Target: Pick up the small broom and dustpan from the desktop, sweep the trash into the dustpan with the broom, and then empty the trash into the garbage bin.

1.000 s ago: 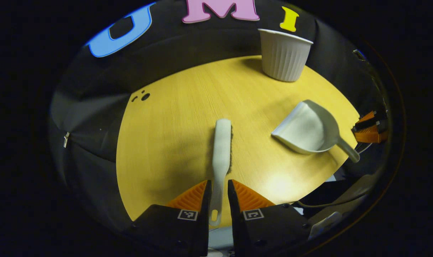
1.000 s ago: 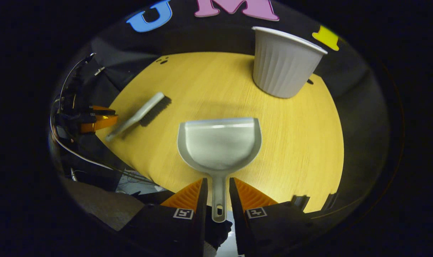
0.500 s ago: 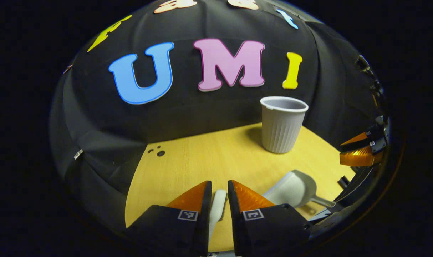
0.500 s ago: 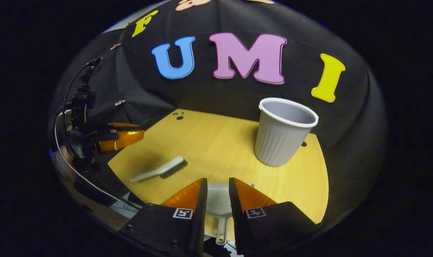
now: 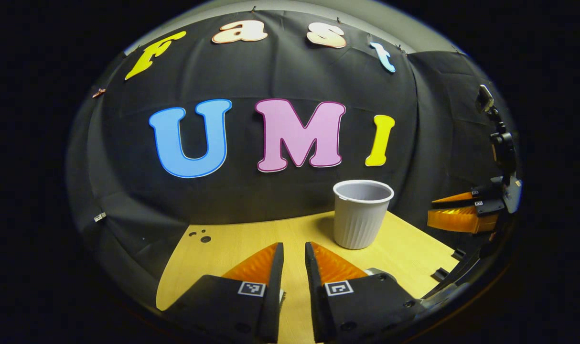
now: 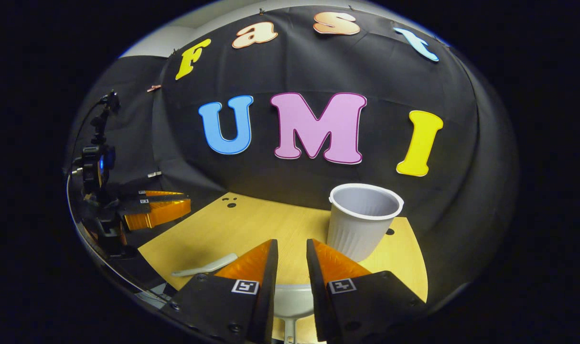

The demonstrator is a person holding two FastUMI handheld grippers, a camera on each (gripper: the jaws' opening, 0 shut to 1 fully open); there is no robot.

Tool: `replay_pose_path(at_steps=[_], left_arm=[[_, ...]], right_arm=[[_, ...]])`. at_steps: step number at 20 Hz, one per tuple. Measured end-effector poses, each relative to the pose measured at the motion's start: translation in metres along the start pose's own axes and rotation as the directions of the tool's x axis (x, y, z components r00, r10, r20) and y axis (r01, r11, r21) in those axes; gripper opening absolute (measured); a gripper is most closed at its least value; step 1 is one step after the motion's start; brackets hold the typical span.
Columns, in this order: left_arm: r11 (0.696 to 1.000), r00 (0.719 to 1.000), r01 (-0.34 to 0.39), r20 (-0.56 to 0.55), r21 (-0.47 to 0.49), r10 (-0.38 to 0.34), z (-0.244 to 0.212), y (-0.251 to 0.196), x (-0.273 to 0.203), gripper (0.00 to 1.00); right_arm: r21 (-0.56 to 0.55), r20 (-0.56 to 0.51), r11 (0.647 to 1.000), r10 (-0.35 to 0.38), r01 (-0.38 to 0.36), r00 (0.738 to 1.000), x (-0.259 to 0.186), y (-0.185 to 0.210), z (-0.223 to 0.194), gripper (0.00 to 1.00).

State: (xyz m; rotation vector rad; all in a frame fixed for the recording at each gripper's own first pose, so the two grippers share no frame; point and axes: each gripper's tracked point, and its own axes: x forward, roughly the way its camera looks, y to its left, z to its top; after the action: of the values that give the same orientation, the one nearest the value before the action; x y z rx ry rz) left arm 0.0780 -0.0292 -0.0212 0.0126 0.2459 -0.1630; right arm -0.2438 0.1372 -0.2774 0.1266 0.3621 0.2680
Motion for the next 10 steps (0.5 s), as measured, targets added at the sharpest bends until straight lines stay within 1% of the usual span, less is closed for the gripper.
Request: replay_pose_path(at_steps=[4, 7, 10], left_arm=[[1.000, 1.000, -0.017, -0.002, -0.019, 0.016, 0.001, 0.002, 0.002, 0.31], [0.999, 1.000, -0.022, -0.010, -0.037, 0.022, 0.002, -0.001, 0.004, 0.31], [0.999, 0.999, -0.033, -0.014, -0.022, 0.033, 0.006, -0.007, 0.003, 0.31]], right_arm=[[-0.010, -0.004, 1.000, 0.011, -0.011, 1.000, 0.003, -0.003, 0.002, 0.38], [-0.008, 0.002, 1.000, 0.001, -0.001, 1.000, 0.006, -0.010, 0.004, 0.38], [-0.003, 0.006, 1.000, -0.002, 0.002, 1.000, 0.010, -0.014, 0.005, 0.38]])
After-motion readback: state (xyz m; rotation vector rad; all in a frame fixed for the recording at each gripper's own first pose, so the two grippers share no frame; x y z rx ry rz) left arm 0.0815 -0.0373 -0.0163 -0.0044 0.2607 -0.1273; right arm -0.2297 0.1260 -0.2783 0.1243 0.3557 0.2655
